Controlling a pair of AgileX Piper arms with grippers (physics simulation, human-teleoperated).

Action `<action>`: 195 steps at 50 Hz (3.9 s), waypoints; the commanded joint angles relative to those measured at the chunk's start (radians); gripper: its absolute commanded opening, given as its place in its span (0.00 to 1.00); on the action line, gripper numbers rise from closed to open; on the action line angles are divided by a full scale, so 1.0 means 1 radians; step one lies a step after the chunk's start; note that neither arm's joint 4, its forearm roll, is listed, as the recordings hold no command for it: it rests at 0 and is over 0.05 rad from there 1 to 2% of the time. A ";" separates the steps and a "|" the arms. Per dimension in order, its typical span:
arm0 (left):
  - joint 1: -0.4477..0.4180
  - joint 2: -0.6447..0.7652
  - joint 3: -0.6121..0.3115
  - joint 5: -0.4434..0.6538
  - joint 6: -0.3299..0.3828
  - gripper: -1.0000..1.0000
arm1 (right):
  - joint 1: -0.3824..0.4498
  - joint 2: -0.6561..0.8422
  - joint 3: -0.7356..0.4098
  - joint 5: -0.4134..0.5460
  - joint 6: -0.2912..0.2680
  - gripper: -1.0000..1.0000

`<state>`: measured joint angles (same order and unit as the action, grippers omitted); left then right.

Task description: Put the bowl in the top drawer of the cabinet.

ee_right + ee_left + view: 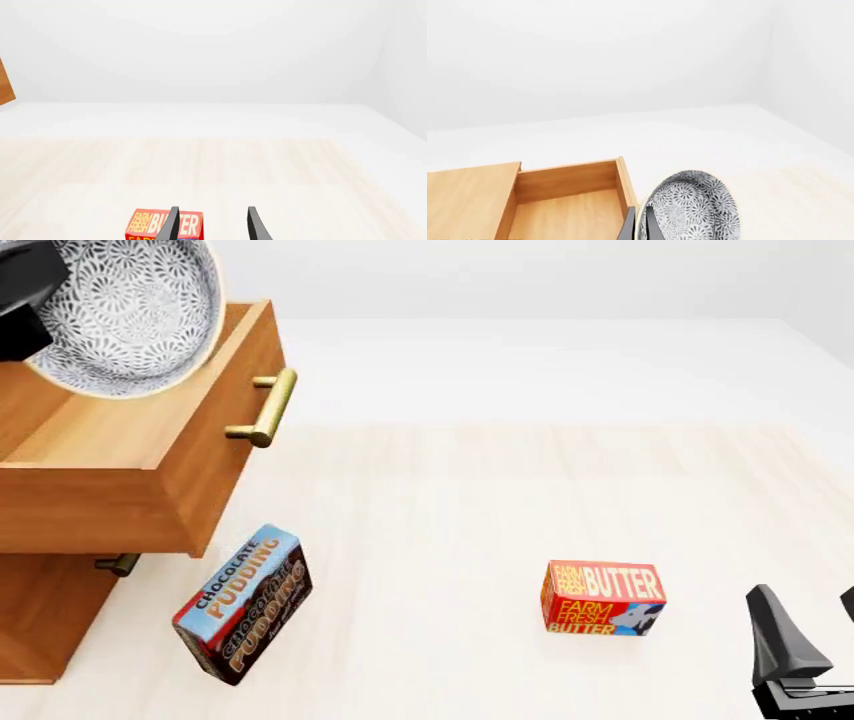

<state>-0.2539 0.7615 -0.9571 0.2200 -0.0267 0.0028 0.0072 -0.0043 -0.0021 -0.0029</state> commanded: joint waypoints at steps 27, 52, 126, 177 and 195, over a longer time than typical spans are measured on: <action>0.130 0.163 -0.054 -0.106 -0.019 0.00 | 0.000 0.000 0.000 0.000 0.000 1.00; 0.227 0.236 -0.050 -0.138 -0.041 0.00 | 0.000 0.000 0.000 0.000 0.000 1.00; 0.366 0.385 0.035 -0.218 -0.058 0.00 | 0.000 0.000 0.000 0.000 0.000 1.00; 0.403 0.477 0.067 -0.278 -0.040 0.00 | 0.000 0.000 0.000 0.000 0.000 1.00; 0.389 0.469 0.059 -0.265 -0.049 1.00 | 0.000 0.000 0.000 0.000 0.000 1.00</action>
<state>0.1391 1.2326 -0.8948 -0.0480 -0.0737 0.0028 0.0072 -0.0043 -0.0021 -0.0029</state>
